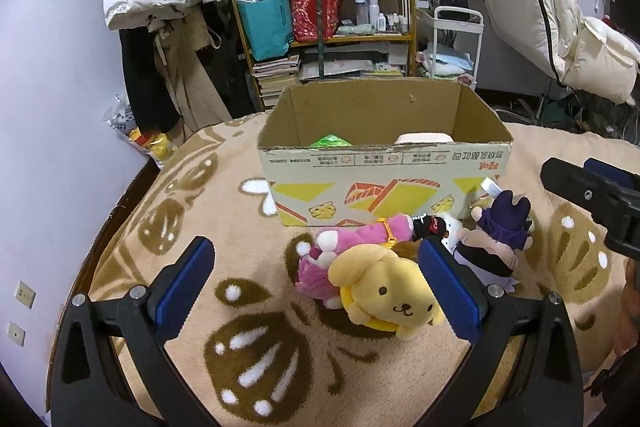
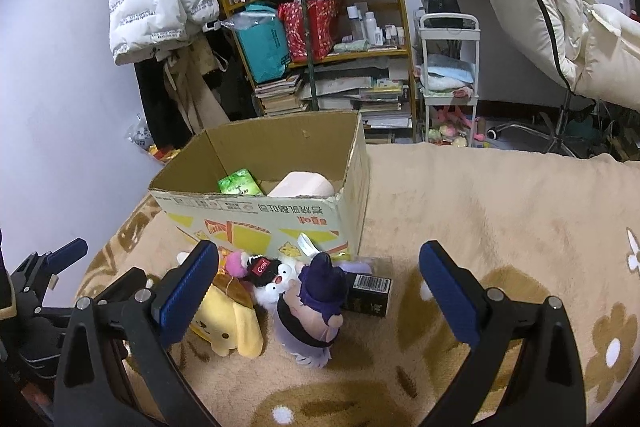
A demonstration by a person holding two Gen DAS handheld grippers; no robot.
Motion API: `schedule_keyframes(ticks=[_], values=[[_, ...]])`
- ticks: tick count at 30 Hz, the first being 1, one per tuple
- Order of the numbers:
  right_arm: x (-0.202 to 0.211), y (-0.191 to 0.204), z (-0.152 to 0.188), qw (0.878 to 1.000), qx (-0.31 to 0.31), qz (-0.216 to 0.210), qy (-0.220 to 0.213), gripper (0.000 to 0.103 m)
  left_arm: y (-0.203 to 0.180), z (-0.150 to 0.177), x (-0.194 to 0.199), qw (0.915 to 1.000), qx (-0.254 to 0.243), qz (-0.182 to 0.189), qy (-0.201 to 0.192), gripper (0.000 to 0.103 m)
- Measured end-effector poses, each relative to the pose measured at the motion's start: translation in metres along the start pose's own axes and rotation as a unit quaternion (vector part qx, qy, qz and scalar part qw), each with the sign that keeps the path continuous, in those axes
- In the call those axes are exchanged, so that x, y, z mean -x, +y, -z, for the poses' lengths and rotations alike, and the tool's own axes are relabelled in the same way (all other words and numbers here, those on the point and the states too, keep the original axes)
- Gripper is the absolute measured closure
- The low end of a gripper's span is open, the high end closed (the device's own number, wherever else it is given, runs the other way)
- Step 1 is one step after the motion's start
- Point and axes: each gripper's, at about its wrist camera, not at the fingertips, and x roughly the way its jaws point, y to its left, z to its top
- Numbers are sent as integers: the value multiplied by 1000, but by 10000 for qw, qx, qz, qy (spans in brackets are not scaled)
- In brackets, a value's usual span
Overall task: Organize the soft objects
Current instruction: 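Lower left tool onto yellow dog plush while right tool reaches witch doll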
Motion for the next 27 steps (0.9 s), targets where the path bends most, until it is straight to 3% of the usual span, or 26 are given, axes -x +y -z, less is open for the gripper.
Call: schedule_keyframes(ticks=[27], values=[[-57,-10,8,9946,-184,107,1017,4,-50,7,-50,9944,-708,503,601,2]])
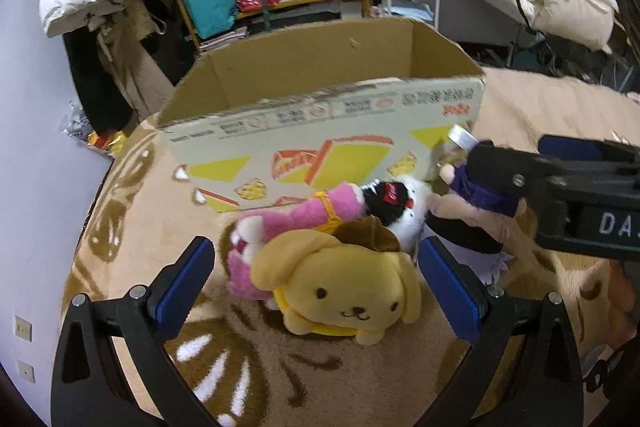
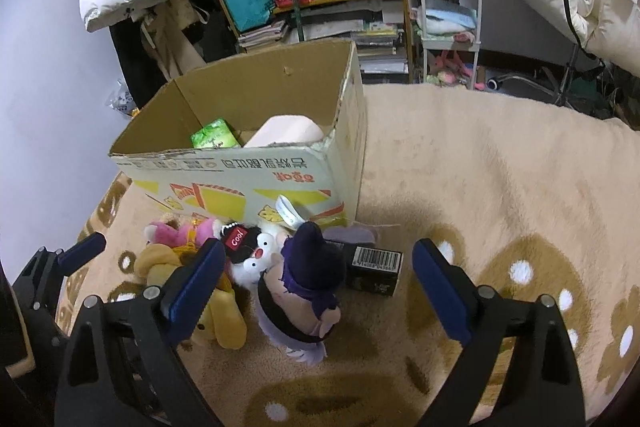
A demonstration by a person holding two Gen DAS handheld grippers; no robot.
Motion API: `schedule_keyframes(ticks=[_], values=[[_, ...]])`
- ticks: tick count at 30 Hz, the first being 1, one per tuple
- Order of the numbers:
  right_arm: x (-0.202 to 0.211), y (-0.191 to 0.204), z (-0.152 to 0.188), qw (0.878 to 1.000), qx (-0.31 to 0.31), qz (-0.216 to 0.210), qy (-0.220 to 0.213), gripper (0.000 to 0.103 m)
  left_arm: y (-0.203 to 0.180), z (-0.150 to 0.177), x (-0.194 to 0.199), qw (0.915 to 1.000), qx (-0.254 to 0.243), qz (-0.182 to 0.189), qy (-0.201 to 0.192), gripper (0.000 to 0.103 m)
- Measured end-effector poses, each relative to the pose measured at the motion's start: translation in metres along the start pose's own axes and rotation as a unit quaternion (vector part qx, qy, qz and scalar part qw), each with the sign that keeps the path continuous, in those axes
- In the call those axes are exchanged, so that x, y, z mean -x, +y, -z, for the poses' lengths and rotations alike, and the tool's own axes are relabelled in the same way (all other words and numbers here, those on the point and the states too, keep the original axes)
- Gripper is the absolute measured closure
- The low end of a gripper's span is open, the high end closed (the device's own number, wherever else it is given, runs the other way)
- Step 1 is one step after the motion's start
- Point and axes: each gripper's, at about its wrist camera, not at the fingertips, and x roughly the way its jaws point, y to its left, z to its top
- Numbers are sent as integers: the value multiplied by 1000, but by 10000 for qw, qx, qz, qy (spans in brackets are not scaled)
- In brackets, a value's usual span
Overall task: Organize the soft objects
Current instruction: 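Lower left tool onto yellow dog plush while right tool reaches witch doll, then close left tool on yellow dog while right tool grips witch doll, lift both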
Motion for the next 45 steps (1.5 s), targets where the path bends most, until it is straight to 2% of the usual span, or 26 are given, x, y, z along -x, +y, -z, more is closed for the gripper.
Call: schedule_keyframes(ticks=[7,11,20,26,30,34,35,38,45], values=[[-14,-1,1,9997,0,62,254,4,-17,2,-14,9992,-341,53,219,2],[-21,-4,3,9992,-50,73,382,4,-21,3,-27,9981,-388,90,477,2],[-35,0,4,9981,30,188,590,6,-23,8,-44,9959,-492,-145,748,2],[-33,-6,4,9976,-36,300,616,28,-17,10,-46,9956,-444,-182,801,8],[-29,-9,5,9979,-101,163,620,39,-17,11,-46,9952,-482,-222,816,11],[-26,-6,7,9981,-46,-1,618,54,-16,13,-43,9955,-425,-232,815,13],[-25,-4,8,9982,-7,-19,599,61,-16,13,-43,9955,-401,-242,825,13],[-21,0,9,9985,67,-47,544,65,-14,15,-42,9952,-359,-295,861,15],[-12,10,8,9989,305,64,357,67,-11,16,-33,9961,-201,-212,832,21]])
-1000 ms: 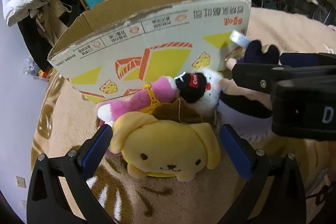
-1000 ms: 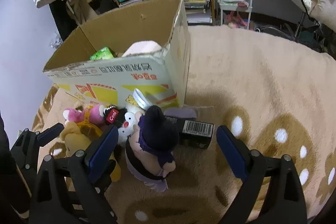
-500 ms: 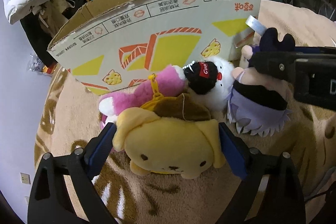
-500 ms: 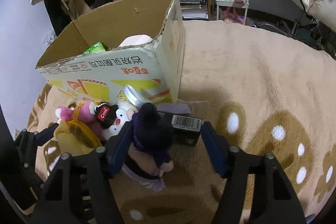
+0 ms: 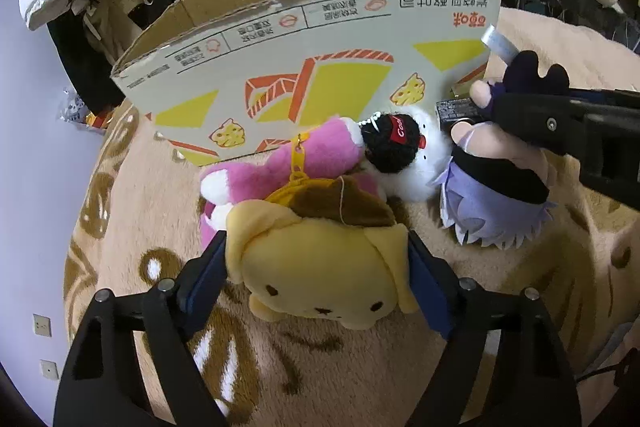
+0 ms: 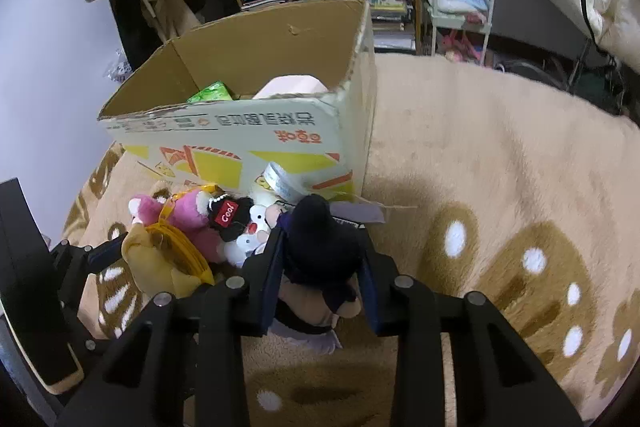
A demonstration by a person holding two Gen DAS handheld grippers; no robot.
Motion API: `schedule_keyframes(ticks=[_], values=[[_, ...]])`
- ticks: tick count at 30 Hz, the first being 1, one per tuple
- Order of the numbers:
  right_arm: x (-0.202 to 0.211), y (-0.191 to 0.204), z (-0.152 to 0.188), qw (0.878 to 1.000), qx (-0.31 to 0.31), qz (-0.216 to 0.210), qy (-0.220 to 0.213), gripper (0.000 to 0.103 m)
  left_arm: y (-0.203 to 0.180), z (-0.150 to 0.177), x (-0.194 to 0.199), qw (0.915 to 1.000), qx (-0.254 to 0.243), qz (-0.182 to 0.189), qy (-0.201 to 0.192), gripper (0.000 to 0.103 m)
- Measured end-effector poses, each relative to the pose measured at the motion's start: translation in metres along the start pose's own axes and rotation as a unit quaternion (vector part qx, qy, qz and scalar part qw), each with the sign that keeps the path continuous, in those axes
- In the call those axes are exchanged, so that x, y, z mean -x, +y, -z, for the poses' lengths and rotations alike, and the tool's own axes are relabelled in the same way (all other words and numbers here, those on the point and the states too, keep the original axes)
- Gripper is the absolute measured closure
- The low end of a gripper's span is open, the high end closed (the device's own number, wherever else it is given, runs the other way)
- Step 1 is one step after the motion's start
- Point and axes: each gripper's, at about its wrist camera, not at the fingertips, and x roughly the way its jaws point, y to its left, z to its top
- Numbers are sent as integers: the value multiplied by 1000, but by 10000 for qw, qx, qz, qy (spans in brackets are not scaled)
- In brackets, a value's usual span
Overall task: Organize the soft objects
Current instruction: 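Close left tool on yellow dog while right tool grips witch doll, lift both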
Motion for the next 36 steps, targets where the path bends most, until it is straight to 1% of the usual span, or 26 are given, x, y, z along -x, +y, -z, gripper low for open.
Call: schedule_keyframes(ticks=[6,10,15,17,19,21,24,27,29,36], values=[[9,7,3,9994,224,223,-131,67,10,1,5,9995,263,167,2,22],[18,10,4,9987,295,316,-287,67,15,2,13,9987,412,260,-131,22],[31,11,5,9972,337,374,-561,67,21,5,23,9976,566,279,-289,22],[39,10,4,9962,338,380,-707,67,24,5,30,9966,645,313,-417,22],[45,10,4,9953,352,384,-816,67,27,5,42,9946,740,320,-657,22],[50,11,3,9941,393,424,-922,67,30,6,54,9923,805,245,-912,22],[60,14,1,9917,454,466,-1110,67,35,7,74,9868,856,135,-1372,22],[68,16,1,9894,483,446,-1294,67,40,7,90,9804,931,57,-1733,22],[72,18,-1,9875,524,480,-1405,67,45,7,97,9771,985,43,-1886,22],[87,17,-3,9817,514,438,-1779,67,56,4,106,9716,1155,-87,-2064,22]])
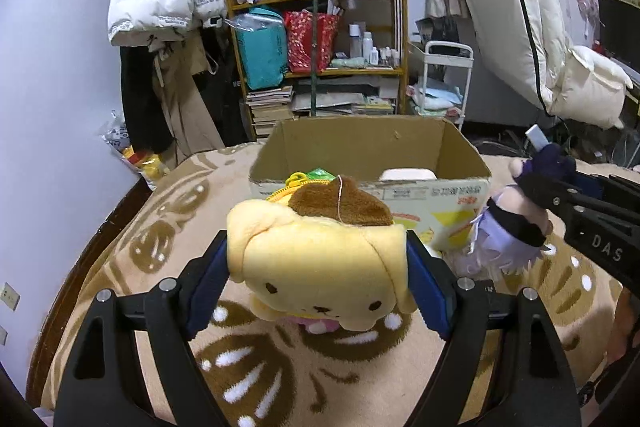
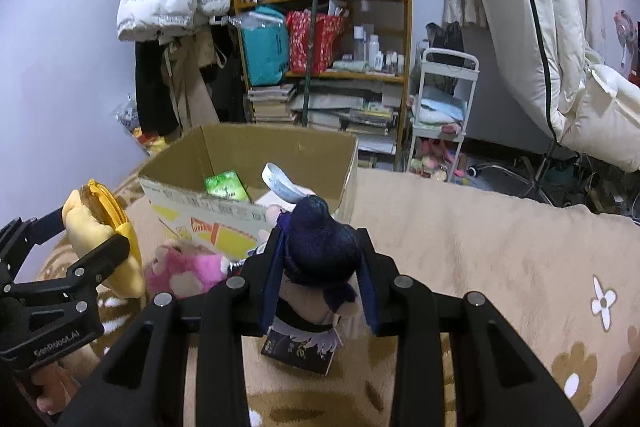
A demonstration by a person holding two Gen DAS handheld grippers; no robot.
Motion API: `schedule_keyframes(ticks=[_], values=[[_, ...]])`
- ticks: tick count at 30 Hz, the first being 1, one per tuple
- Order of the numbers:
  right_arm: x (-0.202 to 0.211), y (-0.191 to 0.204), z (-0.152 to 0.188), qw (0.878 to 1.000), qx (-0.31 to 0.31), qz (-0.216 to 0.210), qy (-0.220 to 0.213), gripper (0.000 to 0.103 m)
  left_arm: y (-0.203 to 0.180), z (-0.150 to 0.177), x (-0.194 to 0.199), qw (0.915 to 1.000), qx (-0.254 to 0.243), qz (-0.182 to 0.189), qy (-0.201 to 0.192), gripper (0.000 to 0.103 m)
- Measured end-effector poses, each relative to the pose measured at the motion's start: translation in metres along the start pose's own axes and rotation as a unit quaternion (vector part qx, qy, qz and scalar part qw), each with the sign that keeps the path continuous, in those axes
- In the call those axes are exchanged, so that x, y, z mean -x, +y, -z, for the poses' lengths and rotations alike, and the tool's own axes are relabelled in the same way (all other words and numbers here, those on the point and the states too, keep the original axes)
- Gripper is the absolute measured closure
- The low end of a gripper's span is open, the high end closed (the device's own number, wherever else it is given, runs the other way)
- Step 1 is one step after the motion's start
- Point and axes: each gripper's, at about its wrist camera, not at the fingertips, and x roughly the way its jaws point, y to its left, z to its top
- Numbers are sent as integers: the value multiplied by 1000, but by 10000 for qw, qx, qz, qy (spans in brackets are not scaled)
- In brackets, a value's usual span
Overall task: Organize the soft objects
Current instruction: 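Close left tool on yellow dog while right tool grips witch doll, lift both, then carry yellow dog and witch doll over the box and lower them in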
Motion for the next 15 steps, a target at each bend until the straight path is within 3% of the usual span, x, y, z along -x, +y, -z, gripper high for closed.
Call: schedule_keyframes(ticks=[6,11,15], values=[[8,-5,-6,9994,-87,-75,-317,67,4,-2,8,9996,-9,-105,-249,22],[15,-8,-15,9980,-86,-191,-594,67,10,-9,23,9951,100,-477,-864,22],[18,-4,-25,9967,46,-228,-779,67,13,-20,27,9923,141,-427,-1150,21]])
